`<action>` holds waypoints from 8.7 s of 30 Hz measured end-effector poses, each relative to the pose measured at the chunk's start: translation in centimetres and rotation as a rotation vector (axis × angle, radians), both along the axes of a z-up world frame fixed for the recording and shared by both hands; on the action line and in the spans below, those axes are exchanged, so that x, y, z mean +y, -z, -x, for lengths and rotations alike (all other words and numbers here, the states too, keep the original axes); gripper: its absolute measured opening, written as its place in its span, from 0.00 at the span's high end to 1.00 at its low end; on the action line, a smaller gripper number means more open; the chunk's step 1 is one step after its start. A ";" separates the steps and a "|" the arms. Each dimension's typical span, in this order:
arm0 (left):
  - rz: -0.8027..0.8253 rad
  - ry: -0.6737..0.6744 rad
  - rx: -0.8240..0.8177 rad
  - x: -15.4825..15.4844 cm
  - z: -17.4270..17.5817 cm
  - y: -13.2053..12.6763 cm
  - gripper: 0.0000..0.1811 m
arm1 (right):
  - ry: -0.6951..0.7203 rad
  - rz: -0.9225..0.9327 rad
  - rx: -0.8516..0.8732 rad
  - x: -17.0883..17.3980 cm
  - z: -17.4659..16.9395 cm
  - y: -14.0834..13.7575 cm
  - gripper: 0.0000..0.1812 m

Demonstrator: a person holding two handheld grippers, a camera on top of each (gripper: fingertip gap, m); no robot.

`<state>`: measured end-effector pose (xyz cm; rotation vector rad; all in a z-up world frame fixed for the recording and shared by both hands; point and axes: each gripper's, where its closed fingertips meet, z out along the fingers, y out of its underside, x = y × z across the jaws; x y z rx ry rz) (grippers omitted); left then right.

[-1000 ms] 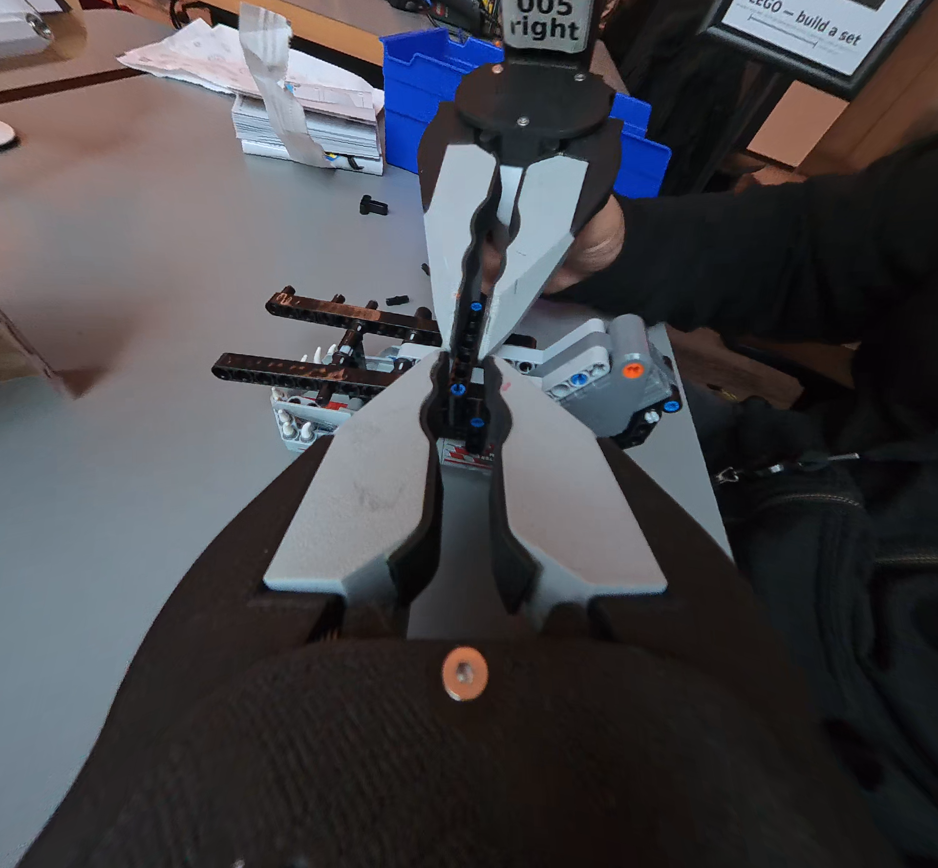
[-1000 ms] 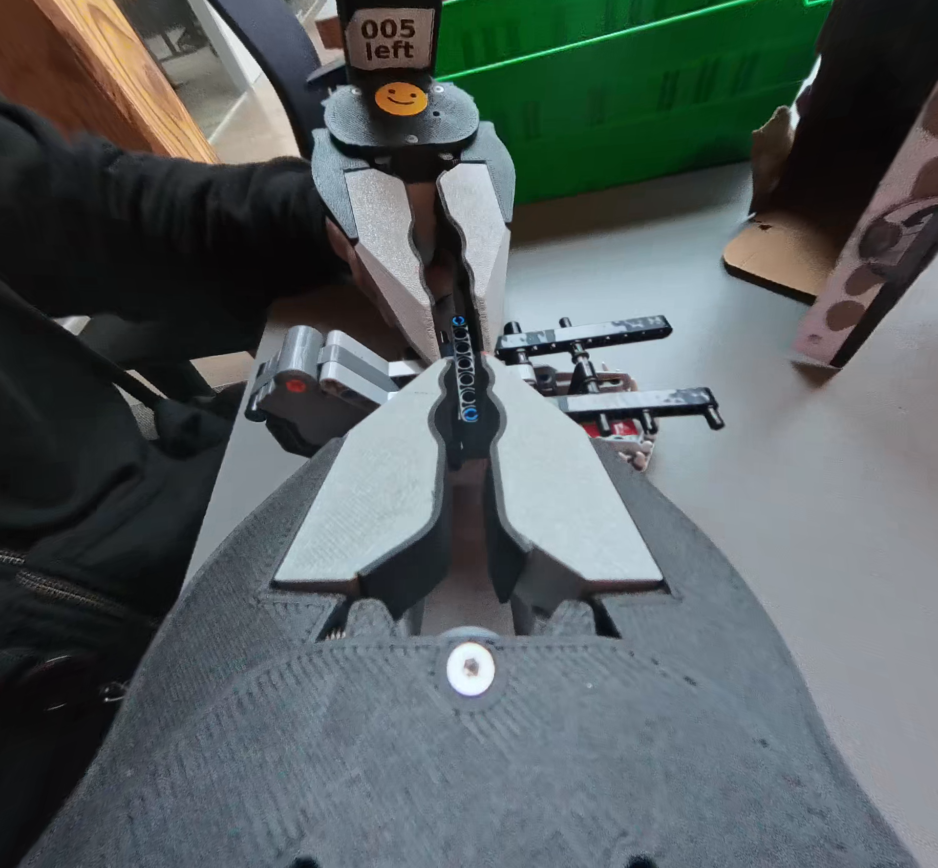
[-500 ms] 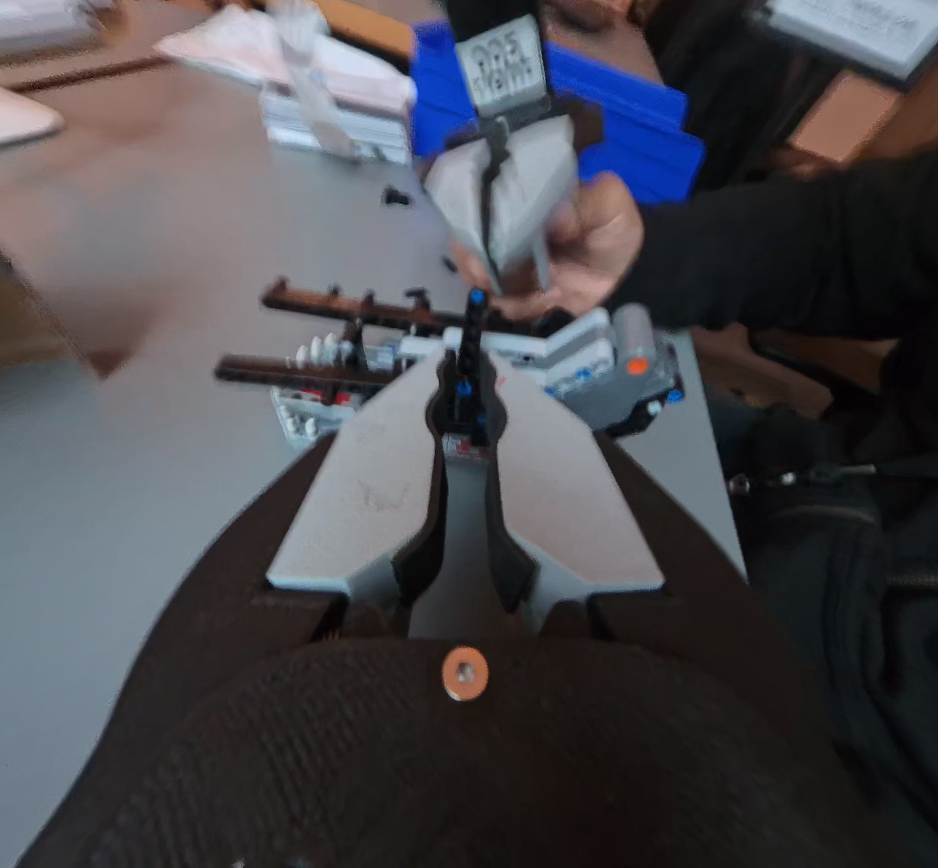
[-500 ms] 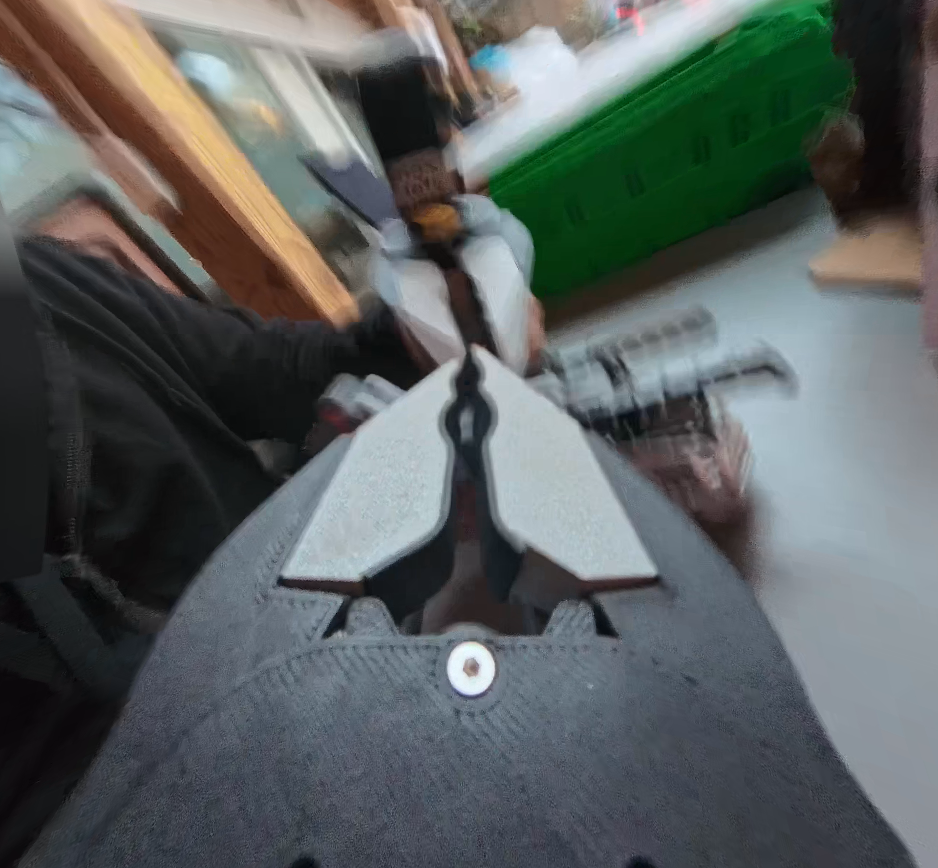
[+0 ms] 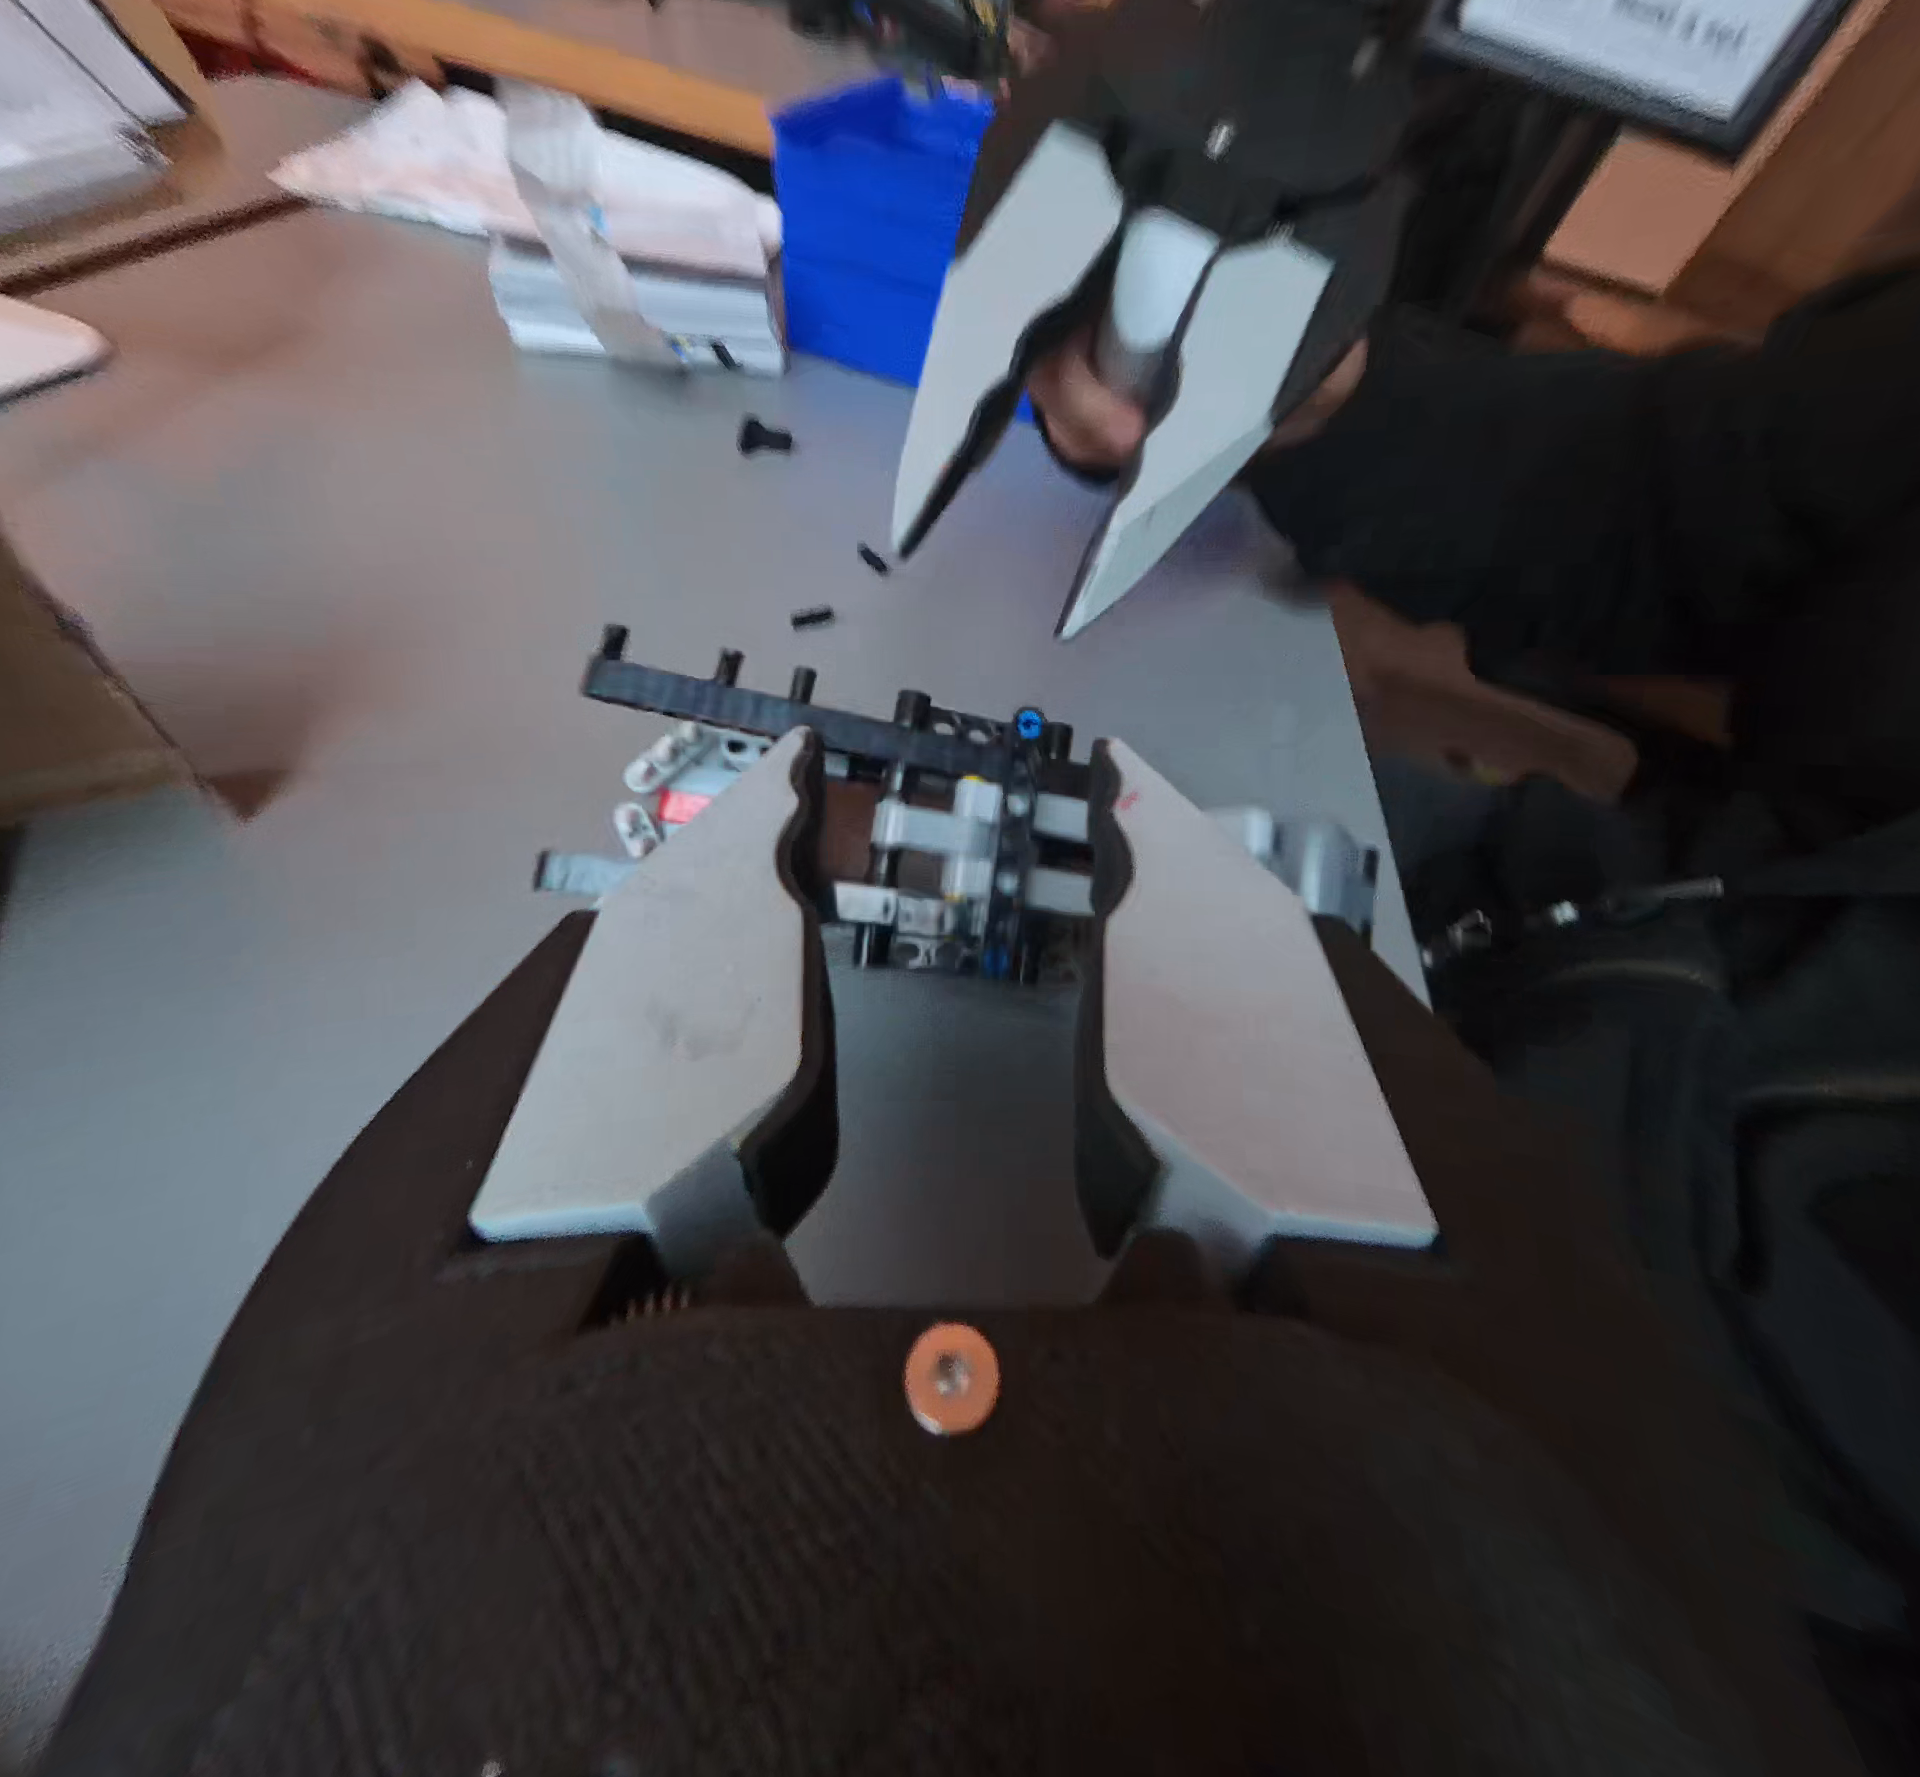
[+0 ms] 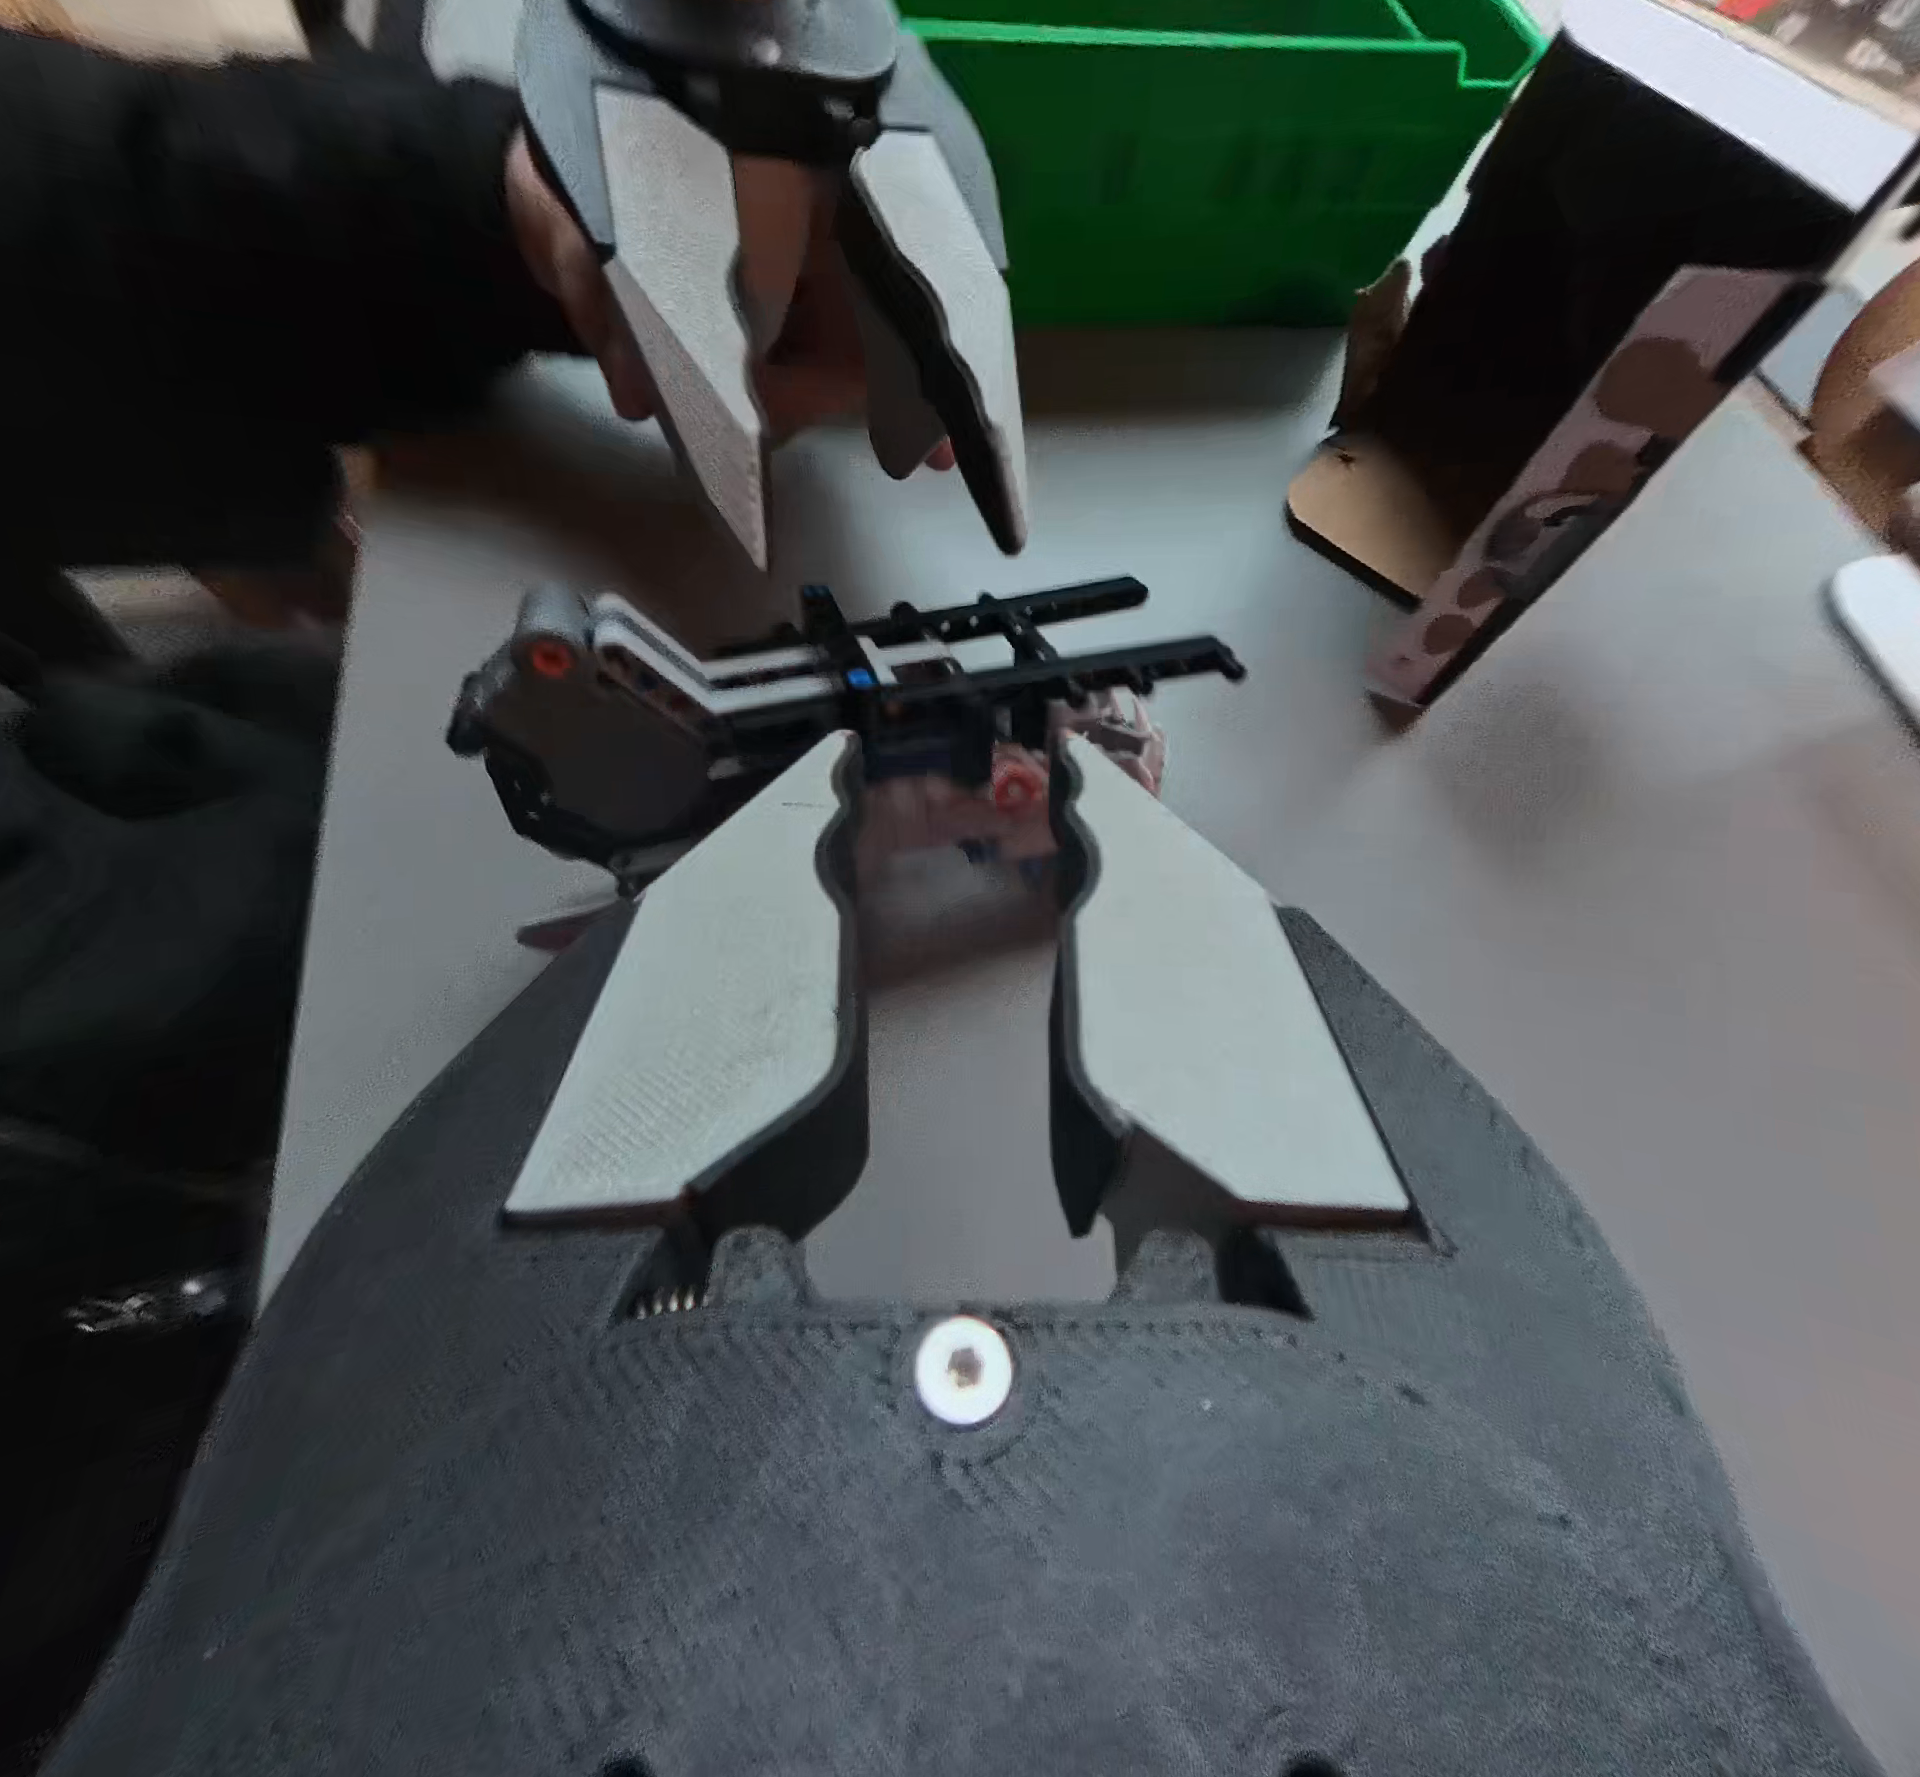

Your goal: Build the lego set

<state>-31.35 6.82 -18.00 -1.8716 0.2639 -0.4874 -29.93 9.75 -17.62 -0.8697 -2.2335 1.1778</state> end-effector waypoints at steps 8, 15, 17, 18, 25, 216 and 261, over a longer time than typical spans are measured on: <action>0.122 0.075 0.054 -0.2 -2.2 3.3 0.80 | 0.100 -0.231 -0.021 -0.8 -0.3 1.7 0.84; 0.125 0.048 0.074 -1.8 -1.1 3.3 0.81 | 0.197 -0.104 -0.035 1.6 -0.2 2.7 0.80; 0.144 0.070 0.012 -2.0 -1.3 3.4 0.79 | 0.217 -0.037 -0.025 2.0 -0.9 2.0 0.80; 0.162 0.097 0.000 -2.3 -1.7 3.6 0.76 | 0.231 -0.014 -0.011 2.3 -1.4 1.5 0.80; 0.209 0.049 -0.026 -1.9 -1.3 3.8 0.75 | 0.351 0.104 -0.086 6.4 -3.7 1.8 0.77; -0.034 -0.181 0.390 0.3 0.2 2.9 0.86 | 0.510 -0.180 0.174 11.0 -7.5 5.2 0.90; -0.052 -0.189 0.464 -0.5 -1.1 2.9 0.86 | 0.629 -0.070 0.116 10.4 -15.0 -0.8 0.87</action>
